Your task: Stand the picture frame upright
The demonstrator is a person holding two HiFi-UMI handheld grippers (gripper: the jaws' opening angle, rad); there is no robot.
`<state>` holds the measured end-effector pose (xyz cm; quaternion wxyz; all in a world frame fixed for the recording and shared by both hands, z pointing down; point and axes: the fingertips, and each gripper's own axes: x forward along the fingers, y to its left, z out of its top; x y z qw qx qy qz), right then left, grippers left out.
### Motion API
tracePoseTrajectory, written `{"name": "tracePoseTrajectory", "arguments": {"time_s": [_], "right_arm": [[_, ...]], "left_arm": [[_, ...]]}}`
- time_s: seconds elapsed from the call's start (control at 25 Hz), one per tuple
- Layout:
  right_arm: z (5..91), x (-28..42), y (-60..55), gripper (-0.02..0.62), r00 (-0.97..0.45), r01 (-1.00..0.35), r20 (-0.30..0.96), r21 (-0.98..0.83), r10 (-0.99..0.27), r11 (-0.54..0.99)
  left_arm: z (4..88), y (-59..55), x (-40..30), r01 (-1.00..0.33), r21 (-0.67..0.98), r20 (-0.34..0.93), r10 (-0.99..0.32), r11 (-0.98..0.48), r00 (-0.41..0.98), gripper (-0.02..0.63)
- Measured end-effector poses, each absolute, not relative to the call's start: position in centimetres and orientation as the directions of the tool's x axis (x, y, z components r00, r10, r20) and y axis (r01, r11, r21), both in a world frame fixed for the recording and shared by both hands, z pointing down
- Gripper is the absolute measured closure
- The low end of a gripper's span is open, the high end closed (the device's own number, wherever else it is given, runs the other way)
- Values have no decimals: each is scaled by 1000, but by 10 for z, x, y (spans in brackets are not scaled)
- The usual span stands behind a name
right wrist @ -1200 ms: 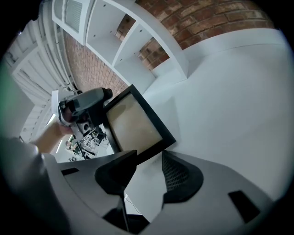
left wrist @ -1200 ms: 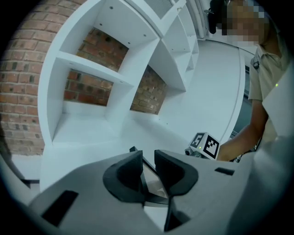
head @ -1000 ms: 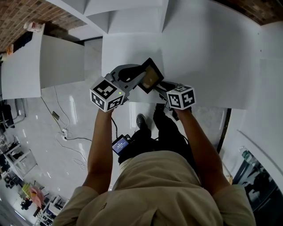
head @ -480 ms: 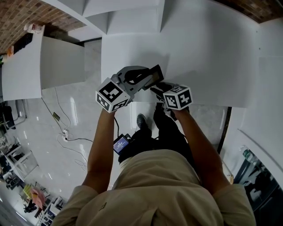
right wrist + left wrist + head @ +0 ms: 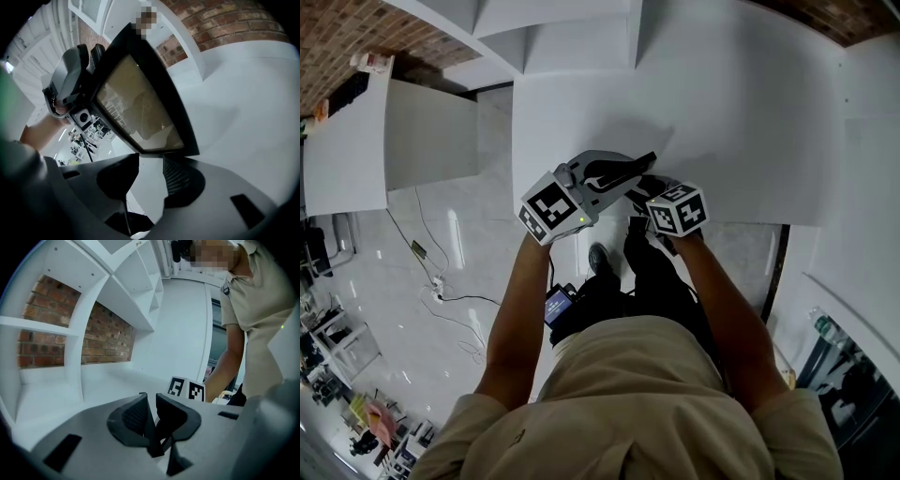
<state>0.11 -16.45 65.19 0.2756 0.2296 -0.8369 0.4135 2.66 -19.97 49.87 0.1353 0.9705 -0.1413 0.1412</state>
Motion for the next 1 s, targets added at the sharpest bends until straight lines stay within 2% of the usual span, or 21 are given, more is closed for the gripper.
{"name": "tracePoseTrajectory", "arguments": {"time_s": [0.32, 0.52, 0.72, 0.84, 0.92, 1.0], "right_arm": [[645, 23, -161, 440, -733, -620, 658, -545, -170, 564], [622, 57, -186, 439, -666, -632, 703, -354, -249, 689], [587, 46, -204, 430, -711, -425, 665, -144, -231, 894], [578, 32, -205, 420, -737, -313, 651, -91, -181, 946], [577, 30, -206, 425, -737, -287, 653, -69, -174, 955], [576, 30, -207, 510, -732, -284, 656, -51, -182, 958]], "left_arm": [[500, -199, 22, -313, 197, 334, -236, -929, 913, 540], [498, -194, 23, -284, 188, 330, -212, -940, 920, 540], [498, -187, 26, -256, 185, 322, -187, -949, 928, 540], [498, -186, 28, -244, 185, 321, -176, -952, 931, 540], [498, -187, 28, -247, 178, 330, -178, -953, 927, 540], [499, -190, 26, -259, 163, 346, -190, -952, 919, 540]]}}
